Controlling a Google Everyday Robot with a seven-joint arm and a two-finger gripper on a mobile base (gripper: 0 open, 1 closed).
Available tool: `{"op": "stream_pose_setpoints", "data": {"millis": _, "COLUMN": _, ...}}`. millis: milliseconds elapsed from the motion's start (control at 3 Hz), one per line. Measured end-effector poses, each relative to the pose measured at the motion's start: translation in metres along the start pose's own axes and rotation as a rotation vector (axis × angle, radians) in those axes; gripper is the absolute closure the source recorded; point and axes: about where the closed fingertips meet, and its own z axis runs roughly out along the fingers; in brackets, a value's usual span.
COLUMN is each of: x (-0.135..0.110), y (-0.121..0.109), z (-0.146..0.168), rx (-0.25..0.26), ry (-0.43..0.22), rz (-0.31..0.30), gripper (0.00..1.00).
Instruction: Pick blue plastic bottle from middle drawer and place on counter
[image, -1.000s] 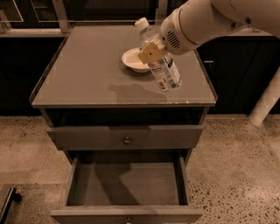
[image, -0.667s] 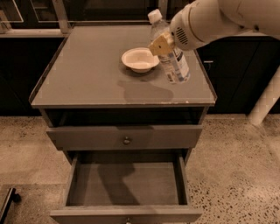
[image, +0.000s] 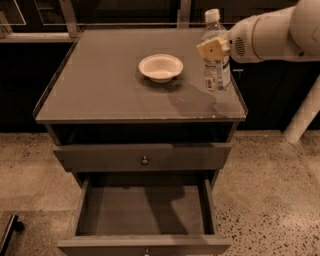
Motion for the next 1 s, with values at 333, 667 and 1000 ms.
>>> {"op": "stream_pose_setpoints", "data": {"millis": 333, "x": 0.044, "y": -0.024, "z": 0.022, "rx": -0.076, "ry": -0.06, "rz": 0.09, "gripper": 1.0}}
{"op": "stream_pose_setpoints", "data": {"millis": 667, "x": 0.059, "y": -0.029, "z": 0.032, "rx": -0.097, "ry": -0.058, "rz": 0.108, "gripper": 0.83}}
{"op": "stream_pose_setpoints", "data": {"millis": 1000, "x": 0.054, "y": -0.03, "z": 0.03, "rx": -0.097, "ry": -0.058, "rz": 0.108, "gripper": 0.59}}
